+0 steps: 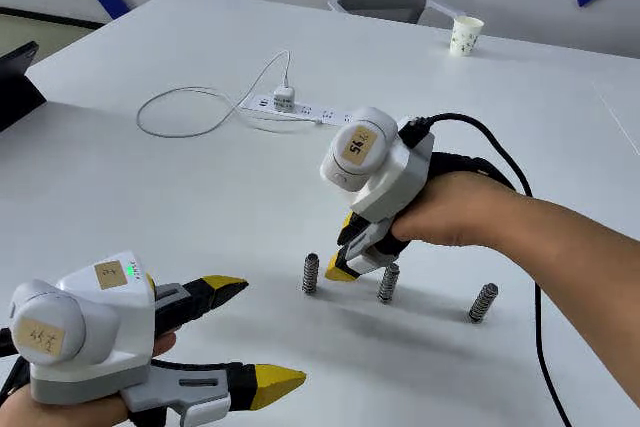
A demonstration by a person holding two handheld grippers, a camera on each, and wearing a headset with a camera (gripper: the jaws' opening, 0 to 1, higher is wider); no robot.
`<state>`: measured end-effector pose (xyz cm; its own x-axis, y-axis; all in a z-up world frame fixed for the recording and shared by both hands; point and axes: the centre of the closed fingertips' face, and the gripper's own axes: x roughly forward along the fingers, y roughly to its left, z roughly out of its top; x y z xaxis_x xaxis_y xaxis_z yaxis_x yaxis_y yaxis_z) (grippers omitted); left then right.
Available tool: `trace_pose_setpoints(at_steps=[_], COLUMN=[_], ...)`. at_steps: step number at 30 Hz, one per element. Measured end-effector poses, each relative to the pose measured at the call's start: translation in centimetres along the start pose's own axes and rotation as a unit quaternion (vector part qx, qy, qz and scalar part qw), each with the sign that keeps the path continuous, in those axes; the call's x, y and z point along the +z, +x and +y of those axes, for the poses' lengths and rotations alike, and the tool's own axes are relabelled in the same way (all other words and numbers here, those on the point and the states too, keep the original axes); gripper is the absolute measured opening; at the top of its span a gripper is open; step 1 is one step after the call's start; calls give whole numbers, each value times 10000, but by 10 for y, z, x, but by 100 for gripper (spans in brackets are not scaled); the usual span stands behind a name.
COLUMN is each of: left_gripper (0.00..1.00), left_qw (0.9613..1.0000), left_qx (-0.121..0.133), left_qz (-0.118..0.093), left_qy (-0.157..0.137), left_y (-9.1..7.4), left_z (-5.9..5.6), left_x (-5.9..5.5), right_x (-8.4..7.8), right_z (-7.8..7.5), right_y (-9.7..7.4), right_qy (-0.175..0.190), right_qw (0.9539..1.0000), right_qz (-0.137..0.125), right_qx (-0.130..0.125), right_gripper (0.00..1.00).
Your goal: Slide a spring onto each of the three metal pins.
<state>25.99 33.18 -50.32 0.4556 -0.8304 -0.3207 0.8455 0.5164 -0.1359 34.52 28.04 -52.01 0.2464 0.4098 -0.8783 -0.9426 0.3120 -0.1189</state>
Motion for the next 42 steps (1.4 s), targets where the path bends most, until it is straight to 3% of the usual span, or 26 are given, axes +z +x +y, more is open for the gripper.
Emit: trace_pose_setpoints(at_steps=[24, 34, 42], left_gripper=[75, 75, 75], left_qw=[10000, 10000, 9999], left_qx=[-11, 47, 125], left_qz=[26, 22, -11], left_qy=[38, 44, 55], left_y=[3, 2, -1], left_z=[1, 6, 11], left_x=[2, 4, 9], right_x=[-23, -31, -46], right_z=[-21, -27, -32], right_y=[-34, -58, -75], right_qy=[566, 766, 1074], right_qw=[9952, 9895, 9821], right_qz=[-550, -840, -1063], right_qx=[-571, -894, -1126], right_gripper=[44, 48, 50])
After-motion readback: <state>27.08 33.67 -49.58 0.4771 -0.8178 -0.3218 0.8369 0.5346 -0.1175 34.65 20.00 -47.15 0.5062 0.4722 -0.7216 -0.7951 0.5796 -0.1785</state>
